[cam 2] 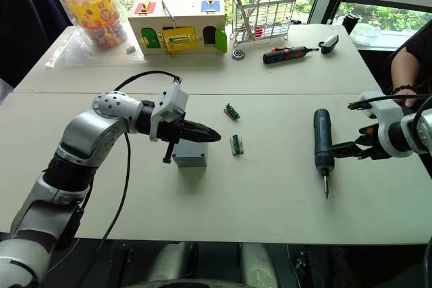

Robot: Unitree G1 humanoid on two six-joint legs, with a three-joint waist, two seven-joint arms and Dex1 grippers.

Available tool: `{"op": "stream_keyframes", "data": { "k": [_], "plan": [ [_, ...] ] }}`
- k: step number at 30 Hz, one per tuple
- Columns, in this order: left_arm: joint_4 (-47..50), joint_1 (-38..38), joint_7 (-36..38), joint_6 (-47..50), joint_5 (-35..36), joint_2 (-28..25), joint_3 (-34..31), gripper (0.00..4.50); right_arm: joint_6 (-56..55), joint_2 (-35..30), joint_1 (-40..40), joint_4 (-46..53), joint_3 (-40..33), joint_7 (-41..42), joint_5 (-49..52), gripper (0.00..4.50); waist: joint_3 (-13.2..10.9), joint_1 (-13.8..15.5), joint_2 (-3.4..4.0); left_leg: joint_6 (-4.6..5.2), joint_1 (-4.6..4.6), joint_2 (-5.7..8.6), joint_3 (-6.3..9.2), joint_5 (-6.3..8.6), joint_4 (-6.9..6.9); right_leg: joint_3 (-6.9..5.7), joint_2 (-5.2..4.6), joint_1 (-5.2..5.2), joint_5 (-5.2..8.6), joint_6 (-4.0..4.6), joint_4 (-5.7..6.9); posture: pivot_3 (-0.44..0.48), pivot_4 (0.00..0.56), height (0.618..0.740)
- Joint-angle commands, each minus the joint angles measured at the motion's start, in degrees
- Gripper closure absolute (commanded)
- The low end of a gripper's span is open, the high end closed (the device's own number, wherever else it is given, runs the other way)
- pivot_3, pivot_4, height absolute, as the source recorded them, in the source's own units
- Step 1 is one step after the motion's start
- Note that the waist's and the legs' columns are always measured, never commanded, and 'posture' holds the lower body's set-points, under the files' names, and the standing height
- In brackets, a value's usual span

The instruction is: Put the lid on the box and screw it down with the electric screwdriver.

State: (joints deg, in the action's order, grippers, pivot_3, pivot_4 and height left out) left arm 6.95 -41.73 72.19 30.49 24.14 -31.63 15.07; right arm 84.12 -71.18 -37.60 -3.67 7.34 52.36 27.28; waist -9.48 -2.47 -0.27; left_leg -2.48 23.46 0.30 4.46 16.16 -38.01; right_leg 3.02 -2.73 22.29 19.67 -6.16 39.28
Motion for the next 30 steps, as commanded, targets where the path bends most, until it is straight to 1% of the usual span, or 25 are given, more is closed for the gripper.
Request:
{"op": "stream_keyframes", "data": {
  "k": [1, 7, 13, 16, 17, 18, 21, 22, 27, 30],
  "plan": [
    [2.75, 1.94, -1.75, -0.46, -0.52, 0.14, -0.07, 4.50, 4.84, 1.21, -4.39, -3.65, 3.30, 0.95, 0.82, 0.02, 0.00, 0.10, 0.00, 0.00, 0.00, 0.00, 0.00, 0.00, 0.00, 0.00, 0.00, 0.01, 0.00, 0.00, 0.00, 0.000, 0.150, 0.740],
    [6.44, 5.76, -5.21, 1.25, -0.42, -0.24, -0.73, 4.50, 7.02, 4.93, -11.10, -11.97, 9.01, 1.25, 0.05, 0.02, 0.00, 0.28, 0.01, 0.00, 0.02, 0.03, 0.01, 0.00, 0.01, -0.01, -0.05, 0.02, 0.00, 0.00, -0.02, 0.000, 0.150, 0.740],
    [8.89, 8.79, -9.03, 2.85, 0.10, 0.04, -1.62, 4.50, 5.05, 9.12, -13.67, -13.12, 16.07, 1.22, -1.20, 0.02, 0.00, 0.40, 0.01, 0.00, 0.03, 0.03, 0.02, 0.00, 0.00, -0.01, -0.06, 0.02, 0.00, 0.00, -0.02, 0.000, 0.150, 0.740],
    [9.49, 9.60, -10.45, 3.14, 0.04, 0.22, -1.64, 4.50, 3.72, 9.36, -12.27, -11.06, 20.51, 1.93, -1.99, 0.75, 0.00, 0.42, -0.01, 0.00, 0.03, 0.02, 0.05, 0.00, -0.01, -0.04, -0.04, 0.00, 0.00, 0.00, -0.03, 0.000, 0.150, 0.740],
    [9.61, 9.80, -10.94, 3.19, 0.04, 0.26, -1.73, 4.50, 3.63, 9.28, -11.73, -10.23, 21.61, 2.37, -1.96, 1.06, 0.01, 0.42, -0.03, 0.00, 0.03, 0.03, 0.05, 0.00, -0.02, -0.04, -0.06, -0.01, 0.00, 0.00, -0.03, 0.000, 0.150, 0.740],
    [9.65, 9.89, -11.40, 3.24, 0.03, 0.30, -1.78, 4.50, 3.11, 9.11, -11.32, -9.61, 22.49, 2.83, -2.19, 1.50, 0.02, 0.42, -0.04, 0.00, 0.03, 0.03, 0.05, 0.00, -0.02, -0.04, -0.06, -0.01, 0.00, 0.00, -0.03, 0.000, 0.150, 0.740],
    [9.41, 10.34, -12.56, 3.09, -0.21, 0.11, -2.02, 4.50, 1.91, 10.77, -11.46, -10.75, 23.05, 2.18, -3.83, 2.57, 0.08, 0.34, -0.15, 0.00, 0.03, 0.01, 0.10, 0.00, -0.02, -0.06, -0.01, -0.03, 0.00, 0.00, -0.03, 0.000, 0.150, 0.740],
    [9.44, 10.59, -12.77, 3.02, -0.27, -0.08, -2.05, 4.50, 1.38, 11.13, -11.51, -11.36, 23.19, 2.09, -4.48, 2.74, 0.12, 0.21, -0.21, 0.00, 0.02, 0.00, 0.11, 0.00, -0.02, -0.08, 0.00, -0.04, 0.00, 0.00, -0.03, 0.000, 0.150, 0.740],
    [8.40, 10.62, -13.12, 2.66, -0.23, -0.79, -2.60, 4.50, -0.62, 10.07, -10.71, -13.34, 23.17, 2.76, -6.94, 2.74, 0.24, 0.19, -0.41, 0.00, -0.03, -0.01, 0.14, 0.00, -0.04, -0.09, 0.01, -0.11, 0.00, 0.00, -0.03, 0.000, 0.150, 0.740],
    [5.82, 9.92, -12.45, 1.77, -0.97, -1.68, -2.74, 4.50, -6.35, 9.44, -12.81, -15.92, 20.86, 3.67, -9.20, 2.74, 0.27, 0.24, -0.46, -0.01, -0.04, 0.00, 0.14, 0.00, -0.08, -0.10, -0.01, -0.16, 0.00, 0.00, -0.04, 0.000, 0.150, 0.740]
  ]
}}
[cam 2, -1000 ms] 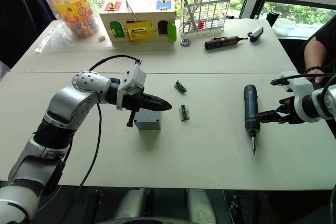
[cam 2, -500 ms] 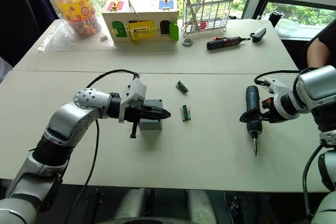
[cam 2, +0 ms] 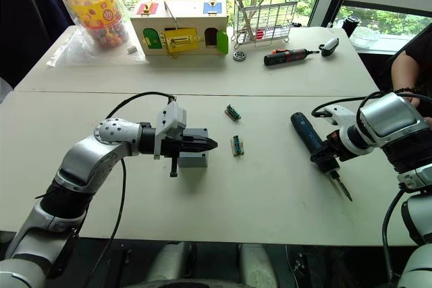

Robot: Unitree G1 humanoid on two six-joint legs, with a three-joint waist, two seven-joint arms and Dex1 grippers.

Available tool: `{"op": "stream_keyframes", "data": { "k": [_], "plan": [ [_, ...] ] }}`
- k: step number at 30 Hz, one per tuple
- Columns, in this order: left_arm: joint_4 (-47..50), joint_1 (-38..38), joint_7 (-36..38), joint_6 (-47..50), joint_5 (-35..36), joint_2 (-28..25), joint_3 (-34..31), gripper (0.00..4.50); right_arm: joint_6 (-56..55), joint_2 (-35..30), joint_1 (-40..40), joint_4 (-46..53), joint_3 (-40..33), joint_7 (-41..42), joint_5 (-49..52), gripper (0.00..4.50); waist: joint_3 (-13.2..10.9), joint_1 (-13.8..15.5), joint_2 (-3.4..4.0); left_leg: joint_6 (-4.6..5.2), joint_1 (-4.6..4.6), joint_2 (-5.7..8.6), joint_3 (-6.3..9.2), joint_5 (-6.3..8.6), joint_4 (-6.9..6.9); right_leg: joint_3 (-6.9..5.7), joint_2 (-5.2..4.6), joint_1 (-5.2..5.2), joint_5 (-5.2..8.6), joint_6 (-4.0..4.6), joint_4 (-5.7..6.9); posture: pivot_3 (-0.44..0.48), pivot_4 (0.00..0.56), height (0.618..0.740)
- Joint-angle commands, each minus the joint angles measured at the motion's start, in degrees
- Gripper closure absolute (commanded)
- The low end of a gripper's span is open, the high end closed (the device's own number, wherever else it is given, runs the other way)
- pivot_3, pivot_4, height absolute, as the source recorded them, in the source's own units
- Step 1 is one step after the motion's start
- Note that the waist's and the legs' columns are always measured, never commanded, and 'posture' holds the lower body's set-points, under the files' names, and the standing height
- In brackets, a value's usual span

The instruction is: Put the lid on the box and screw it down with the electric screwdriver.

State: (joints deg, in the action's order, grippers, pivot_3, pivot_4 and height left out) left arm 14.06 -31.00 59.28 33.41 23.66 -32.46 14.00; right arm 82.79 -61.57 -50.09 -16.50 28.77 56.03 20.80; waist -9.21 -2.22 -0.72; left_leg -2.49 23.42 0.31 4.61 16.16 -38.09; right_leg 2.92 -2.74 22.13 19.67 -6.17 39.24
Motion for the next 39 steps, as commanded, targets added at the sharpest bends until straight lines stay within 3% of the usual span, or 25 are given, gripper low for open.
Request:
{"op": "stream_keyframes", "data": {
  "k": [1, 5, 9, 11, 15, 18, 20, 23, 27, 35, 39],
  "plan": [
    [-1.98, -0.91, 0.77, -1.49, -0.61, -1.13, -1.76, 4.50, -6.28, -0.29, -0.94, -3.59, -1.07, 0.41, -3.15, 2.74, 0.00, -0.09, 0.00, 0.00, 0.00, 0.01, -0.01, 0.00, -0.03, 0.00, -0.01, -0.02, 0.00, -0.01, -0.01, 0.000, 0.150, 0.740],
    [-8.15, -3.26, 2.31, -1.22, 0.73, -1.83, -4.33, 4.50, -4.20, 3.24, -13.77, -10.96, -12.40, -1.25, -0.62, 2.74, -0.40, -0.48, 0.67, -0.06, 0.01, 0.07, -0.25, -0.04, -0.07, 0.15, -0.09, 0.15, -0.10, -0.11, 0.08, 0.000, 0.150, 0.740],
    [-12.54, -5.56, 3.12, -1.01, 0.49, -2.38, -5.84, 4.50, -2.11, 4.27, -16.60, -8.43, -23.57, -5.24, 1.47, 2.74, -0.53, 0.07, 0.93, -0.12, 0.18, 0.05, -0.27, -0.07, 0.15, 0.18, 0.03, 0.50, -0.09, -0.09, 0.12, 0.000, 0.150, 0.740],
    [-13.97, -6.63, 3.61, 0.36, 1.99, -2.19, -7.39, 4.50, -0.56, 7.14, -15.98, -3.71, -35.00, -9.98, 3.27, 2.74, -0.52, 0.29, 0.92, -0.17, 0.27, -0.01, -0.14, -0.10, 0.15, 0.04, 0.04, 0.56, -0.08, -0.09, 0.05, 0.000, 0.150, 0.740],
    [-15.84, -8.26, 3.98, 2.32, 4.06, -1.75, -9.58, 4.50, -2.22, 22.29, -11.22, 15.20, -61.90, -20.62, 8.62, 2.74, -0.51, 0.09, 0.91, -0.19, 0.99, 0.03, -0.15, -0.11, 0.00, 0.01, -0.05, 1.00, -0.09, -0.10, 0.11, 0.000, 0.150, 0.740],
    [-16.37, -8.62, 5.83, 3.37, 4.18, -3.01, -9.05, 4.50, -12.08, 36.40, -5.89, 31.09, -70.04, -29.15, 11.30, 2.74, -0.48, -0.28, 0.89, -0.41, 1.06, 0.10, -0.16, -0.24, -0.09, -0.01, -0.15, 1.11, -0.10, -0.11, 0.31, 0.000, 0.150, 0.740],
    [-15.47, -8.40, 7.34, 4.61, 4.08, -3.92, -7.85, 4.50, -15.53, 43.21, -1.34, 37.96, -68.70, -33.26, 11.81, 2.74, -0.47, -0.21, 0.90, -0.62, 1.02, 0.12, -0.10, -0.36, -0.04, -0.02, -0.15, 1.12, -0.10, -0.11, 0.44, 0.000, 0.150, 0.740],
    [-14.29, -6.10, 7.35, 4.87, 1.87, -5.44, -5.79, 4.50, -17.03, 56.21, 3.12, 44.37, -69.24, -33.96, 24.75, 2.74, -0.45, -0.52, 0.90, -0.82, 0.93, 0.17, -0.07, -0.47, -0.03, -0.01, -0.17, 1.11, -0.10, -0.11, 0.65, 0.000, 0.150, 0.740],
    [-13.03, -3.23, 6.61, 3.42, -0.30, -5.76, -3.87, 4.50, -28.63, 56.86, 12.53, 47.42, -52.75, -29.25, 17.83, 2.74, -0.45, -1.49, 0.96, -0.93, 0.81, 0.17, -0.07, -0.54, 0.03, 0.03, -0.13, 1.12, -0.10, -0.11, 0.77, 0.000, 0.150, 0.740],
    [-12.71, -0.42, 4.78, -0.24, -6.02, -6.30, -0.57, 4.50, -47.31, 60.50, 22.47, 41.41, -34.03, -27.13, 9.70, 2.74, -0.43, -1.79, 0.93, -1.01, 0.54, 0.18, 0.03, -0.59, 0.04, 0.02, -0.04, 0.93, -0.10, -0.11, 0.76, 0.000, 0.150, 0.740],
    [-12.06, 0.69, 4.52, 0.14, -5.30, -6.47, -1.55, 4.50, -55.54, 60.72, 24.01, 35.64, -29.21, -26.95, 4.89, 2.74, -0.43, -1.70, 0.93, -0.90, 0.10, 0.17, 0.02, -0.52, 0.11, 0.03, -0.05, 0.52, -0.09, -0.10, 0.70, 0.000, 0.150, 0.740]
  ]
}}
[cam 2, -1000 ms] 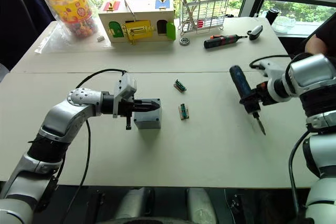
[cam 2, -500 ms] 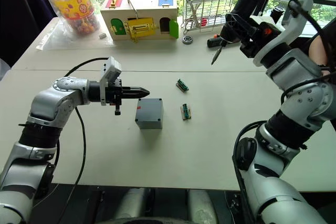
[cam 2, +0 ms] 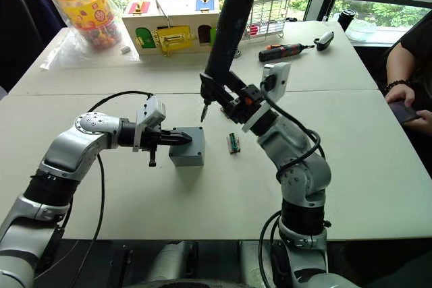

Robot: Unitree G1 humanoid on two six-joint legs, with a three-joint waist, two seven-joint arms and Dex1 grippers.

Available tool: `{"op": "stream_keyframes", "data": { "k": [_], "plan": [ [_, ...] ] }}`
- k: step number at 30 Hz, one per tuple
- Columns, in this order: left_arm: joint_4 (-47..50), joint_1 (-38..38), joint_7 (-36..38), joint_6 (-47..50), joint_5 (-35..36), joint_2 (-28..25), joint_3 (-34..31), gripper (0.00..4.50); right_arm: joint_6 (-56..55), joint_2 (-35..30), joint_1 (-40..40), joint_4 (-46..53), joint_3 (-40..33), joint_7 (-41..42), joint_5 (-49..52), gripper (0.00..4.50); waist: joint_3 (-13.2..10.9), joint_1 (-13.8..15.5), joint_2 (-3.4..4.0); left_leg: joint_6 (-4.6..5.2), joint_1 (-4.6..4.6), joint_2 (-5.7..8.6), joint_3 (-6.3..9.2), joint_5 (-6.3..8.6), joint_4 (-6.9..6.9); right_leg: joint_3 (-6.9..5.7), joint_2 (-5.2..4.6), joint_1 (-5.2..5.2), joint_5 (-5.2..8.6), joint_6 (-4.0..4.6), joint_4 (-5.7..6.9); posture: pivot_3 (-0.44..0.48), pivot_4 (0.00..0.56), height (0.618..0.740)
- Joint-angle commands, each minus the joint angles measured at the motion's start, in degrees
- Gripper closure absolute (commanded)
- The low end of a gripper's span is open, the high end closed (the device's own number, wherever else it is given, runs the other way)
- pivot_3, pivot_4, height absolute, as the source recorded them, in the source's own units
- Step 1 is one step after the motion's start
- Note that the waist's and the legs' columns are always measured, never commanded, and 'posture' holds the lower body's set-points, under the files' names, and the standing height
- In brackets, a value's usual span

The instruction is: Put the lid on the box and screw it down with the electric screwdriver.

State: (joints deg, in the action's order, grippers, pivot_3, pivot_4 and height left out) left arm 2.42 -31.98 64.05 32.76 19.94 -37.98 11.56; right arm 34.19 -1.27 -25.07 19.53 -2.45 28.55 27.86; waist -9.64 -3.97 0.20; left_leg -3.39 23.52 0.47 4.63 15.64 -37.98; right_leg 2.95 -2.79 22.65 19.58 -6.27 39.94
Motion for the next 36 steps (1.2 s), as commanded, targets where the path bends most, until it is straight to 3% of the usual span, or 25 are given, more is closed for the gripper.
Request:
{"op": "stream_keyframes", "data": {
  "k": [1, 16, 23, 27, 32, 36],
  "plan": [
    [-0.36, 1.79, -0.26, 0.96, -1.40, -1.08, 0.64, 4.50, -8.61, 0.28, -0.84, -1.72, 2.79, 0.66, -3.16, 2.74, 0.00, 0.08, 0.00, 0.03, -0.04, 0.00, 0.01, 0.02, 0.00, 0.00, 0.00, -0.05, 0.00, 0.00, 0.00, 0.000, 0.150, 0.740],
    [0.25, 1.95, -0.29, 2.47, -0.88, -1.68, -0.32, 4.50, -18.35, -1.72, -0.53, -10.70, 6.60, 1.40, -7.72, 2.74, 0.00, 0.02, 0.00, 0.05, -0.14, -0.05, 0.04, 0.03, 0.00, 0.00, 0.02, -0.15, 0.00, 0.00, 0.00, 0.000, 0.150, 0.740],
    [-0.84, 2.24, -0.40, 1.52, -1.75, -1.40, 0.37, 4.50, -18.68, -4.26, 2.25, -11.90, 14.25, 4.11, -12.16, 2.74, 0.11, 0.02, -0.06, 0.13, -0.28, -0.05, 0.05, 0.08, 0.02, 0.00, 0.03, -0.28, 0.00, 0.00, 0.00, 0.000, 0.150, 0.740],
    [-1.19, 2.54, -0.73, 1.43, -2.03, -0.92, 0.66, 4.50, -18.36, -3.69, 4.16, -16.53, 18.30, -0.74, -18.63, 2.74, 0.57, -0.03, -0.24, 0.20, -0.68, -0.06, 0.01, 0.12, 0.20, 0.01, 0.10, -0.53, 0.02, 0.02, -0.01, 0.000, 0.150, 0.740],
    [-1.13, 2.80, -0.83, 1.24, -2.59, -0.75, 0.85, 4.50, -19.65, -2.52, 5.82, -18.75, 17.14, -2.80, -19.52, 2.74, 1.13, 0.04, -0.38, 0.57, -2.38, -0.21, 0.03, 0.36, 0.95, -0.04, 0.16, -2.26, 0.20, 0.30, -0.86, 0.000, 0.150, 0.740],
    [-1.41, 2.96, -0.97, 1.07, -2.81, -0.34, 1.05, 4.50, -21.68, -2.66, 5.91, -21.83, 16.15, -3.46, -19.96, 2.74, 1.27, 0.11, -0.44, 0.60, -2.39, -0.23, 0.03, 0.38, 0.95, -0.03, 0.16, -2.25, 0.20, 0.30, -0.86, 0.000, 0.150, 0.740]
  ]
}}
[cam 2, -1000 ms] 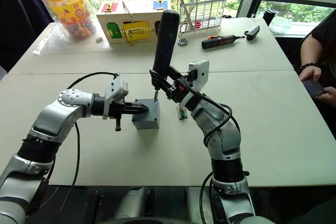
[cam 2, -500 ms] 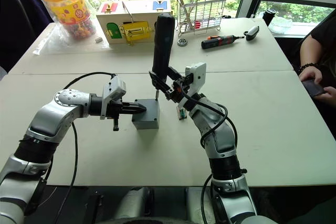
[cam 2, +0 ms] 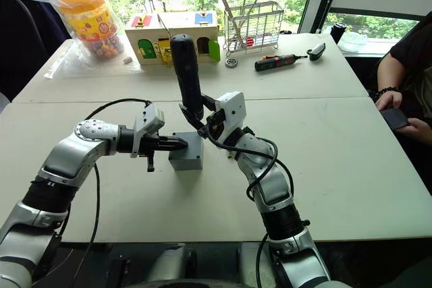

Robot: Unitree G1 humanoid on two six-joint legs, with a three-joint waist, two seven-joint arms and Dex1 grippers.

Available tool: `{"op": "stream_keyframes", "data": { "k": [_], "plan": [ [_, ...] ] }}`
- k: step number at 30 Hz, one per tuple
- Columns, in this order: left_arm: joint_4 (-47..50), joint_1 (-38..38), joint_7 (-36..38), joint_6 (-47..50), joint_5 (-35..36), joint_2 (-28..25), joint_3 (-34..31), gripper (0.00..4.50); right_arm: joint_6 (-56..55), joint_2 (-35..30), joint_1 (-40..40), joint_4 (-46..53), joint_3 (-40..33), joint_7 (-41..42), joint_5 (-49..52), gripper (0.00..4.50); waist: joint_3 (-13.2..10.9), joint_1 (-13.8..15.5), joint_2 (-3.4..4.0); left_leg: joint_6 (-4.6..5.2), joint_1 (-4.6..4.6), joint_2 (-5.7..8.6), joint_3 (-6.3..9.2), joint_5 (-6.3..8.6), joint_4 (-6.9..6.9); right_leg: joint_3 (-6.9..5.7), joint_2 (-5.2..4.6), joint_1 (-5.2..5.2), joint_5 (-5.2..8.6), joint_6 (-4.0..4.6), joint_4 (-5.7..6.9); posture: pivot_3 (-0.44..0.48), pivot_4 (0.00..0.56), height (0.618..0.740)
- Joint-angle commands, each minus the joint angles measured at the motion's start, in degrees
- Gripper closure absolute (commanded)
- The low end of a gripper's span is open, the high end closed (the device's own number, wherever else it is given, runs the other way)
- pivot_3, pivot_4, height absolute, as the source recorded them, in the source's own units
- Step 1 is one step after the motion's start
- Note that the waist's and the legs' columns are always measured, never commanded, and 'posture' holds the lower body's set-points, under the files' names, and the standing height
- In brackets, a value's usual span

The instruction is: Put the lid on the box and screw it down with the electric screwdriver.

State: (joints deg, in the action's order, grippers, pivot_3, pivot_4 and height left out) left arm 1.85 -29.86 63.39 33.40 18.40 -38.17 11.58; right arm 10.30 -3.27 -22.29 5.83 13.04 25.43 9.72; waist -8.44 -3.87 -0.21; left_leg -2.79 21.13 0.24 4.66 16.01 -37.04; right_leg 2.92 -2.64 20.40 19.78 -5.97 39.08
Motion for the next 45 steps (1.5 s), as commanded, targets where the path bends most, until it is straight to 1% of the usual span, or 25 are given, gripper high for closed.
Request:
{"op": "stream_keyframes", "data": {
  "k": [1, 7, 16, 28, 34, 38, 41, 44, 45],
  "plan": [
    [-0.87, 0.86, -0.34, 0.39, -1.36, -0.08, 1.13, 4.50, 1.71, -0.73, 3.18, -8.81, 0.50, -0.40, -1.77, 2.74, 0.15, 0.02, -0.05, 0.00, 0.00, 0.00, 0.00, 0.00, 0.00, 0.00, 0.00, 0.00, 0.00, 0.00, 0.00, 0.000, 0.150, 0.740],
    [-1.05, 0.76, -0.30, 0.28, -1.62, 0.12, 1.23, 4.50, -0.36, -0.92, 3.29, -10.77, -0.09, -0.89, -1.62, 2.74, 0.60, 0.16, -0.11, 0.00, 0.00, 0.00, 0.01, 0.00, 0.01, 0.00, -0.02, -0.02, 0.00, 0.00, -0.02, 0.000, 0.150, 0.740],
    [-1.67, 0.93, 0.07, 0.08, -1.94, 0.44, 1.82, 4.50, -0.79, -0.70, 3.77, -9.73, 0.08, -1.33, -1.37, 2.74, 0.70, 0.54, -0.10, 0.00, 0.00, 0.01, 0.01, 0.00, 0.02, 0.00, -0.03, -0.03, 0.00, 0.00, -0.06, 0.000, 0.150, 0.740],
    [-2.63, 1.63, 0.22, -0.76, -2.62, 1.18, 2.63, 4.50, 0.20, -1.62, 4.20, -6.49, -0.19, -1.51, -1.23, 2.74, 0.75, 1.32, -0.10, 0.00, 0.00, 0.01, 0.01, 0.01, 0.06, 0.01, -0.05, -0.04, 0.01, 0.01, -0.14, 0.000, 0.150, 0.740],
    [-2.95, 2.11, -0.07, -1.09, -2.91, 1.87, 3.09, 4.50, 1.85, -2.34, 3.38, -1.72, -1.94, -2.45, -0.22, 2.74, 0.74, 1.46, -0.09, 0.00, 0.03, 0.01, 0.01, 0.01, 0.08, 0.01, -0.06, -0.04, 0.01, 0.02, -0.21, 0.000, 0.150, 0.740],
    [-5.00, 3.59, 0.61, -3.14, -4.31, 1.81, 4.27, 4.50, 7.46, -3.39, -1.22, 6.02, -5.51, -3.51, 2.66, 2.74, 0.68, 1.56, 0.00, -0.01, 0.13, 0.01, 0.04, 0.01, 0.09, 0.01, -0.09, -0.01, 0.00, 0.01, -0.31, 0.000, 0.150, 0.740],
    [-6.10, 4.16, 1.16, -3.71, -3.63, 2.20, 3.78, 4.50, 15.39, -5.18, -6.30, 13.51, -9.78, -4.42, 7.91, 2.74, 0.56, 1.84, 0.16, -0.01, 0.27, 0.02, 0.11, 0.01, 0.10, -0.02, -0.12, 0.04, 0.00, 0.02, -0.44, 0.000, 0.150, 0.740],
    [-6.74, 3.47, 1.35, -3.10, -2.29, 3.01, 2.44, 4.50, 26.10, -6.91, -13.93, 18.84, -17.84, -8.38, 16.75, 2.74, 0.33, 2.06, 0.39, -0.01, 0.44, 0.05, 0.12, 0.01, 0.15, -0.04, -0.19, 0.11, -0.01, 0.00, -0.62, 0.000, 0.150, 0.740],
    [-6.86, 2.91, 0.89, -2.66, -1.50, 3.61, 1.50, 4.50, 32.22, -8.14, -17.03, 19.67, -20.89, -10.87, 19.10, 2.74, 0.29, 2.08, 0.45, -0.01, 0.48, 0.07, 0.12, 0.01, 0.18, -0.05, -0.21, 0.15, -0.01, 0.00, -0.67, 0.000, 0.150, 0.740]
  ]
}}
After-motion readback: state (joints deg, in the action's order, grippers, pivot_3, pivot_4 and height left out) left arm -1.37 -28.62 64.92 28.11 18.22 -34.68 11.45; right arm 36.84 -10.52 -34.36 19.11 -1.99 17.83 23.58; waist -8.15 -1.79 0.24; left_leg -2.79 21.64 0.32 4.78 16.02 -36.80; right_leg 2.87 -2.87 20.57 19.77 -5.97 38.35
